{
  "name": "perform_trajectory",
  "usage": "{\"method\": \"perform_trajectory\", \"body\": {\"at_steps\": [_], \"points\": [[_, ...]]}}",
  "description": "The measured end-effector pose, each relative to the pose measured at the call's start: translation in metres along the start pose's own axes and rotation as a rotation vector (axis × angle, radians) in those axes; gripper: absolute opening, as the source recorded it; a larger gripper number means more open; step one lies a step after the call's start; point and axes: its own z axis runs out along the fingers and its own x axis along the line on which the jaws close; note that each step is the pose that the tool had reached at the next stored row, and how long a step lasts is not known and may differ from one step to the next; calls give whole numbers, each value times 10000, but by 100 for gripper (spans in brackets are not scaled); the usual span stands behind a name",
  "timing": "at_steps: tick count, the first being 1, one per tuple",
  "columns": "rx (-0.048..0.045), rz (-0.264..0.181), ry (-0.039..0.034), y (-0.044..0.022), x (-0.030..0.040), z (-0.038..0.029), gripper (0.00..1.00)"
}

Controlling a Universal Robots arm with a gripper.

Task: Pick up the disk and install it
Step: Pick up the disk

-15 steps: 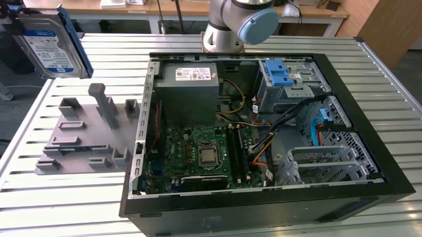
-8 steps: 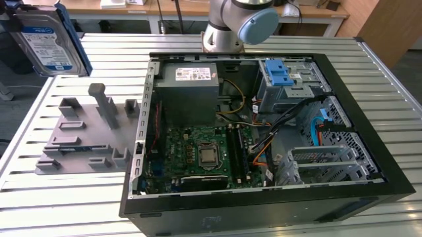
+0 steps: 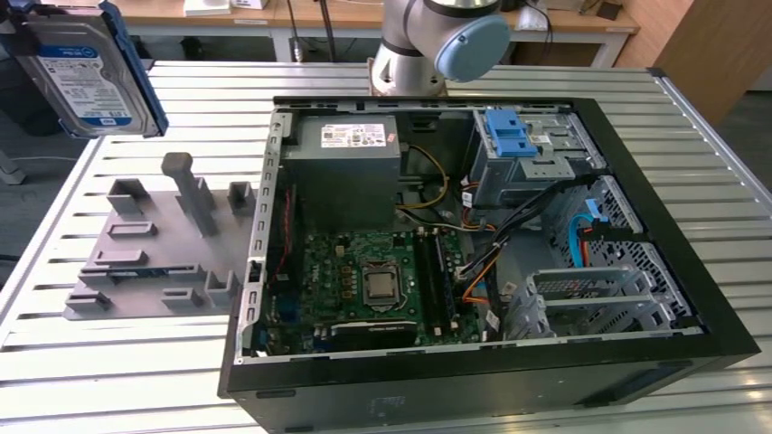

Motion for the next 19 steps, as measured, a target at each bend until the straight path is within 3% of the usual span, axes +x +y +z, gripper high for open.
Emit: {"method": "perform_trajectory", "body": {"at_steps": [8,19], "points": [[-2,-5,1,0,0,-18,36],[4,-6,0,0,1,-188,36]]}}
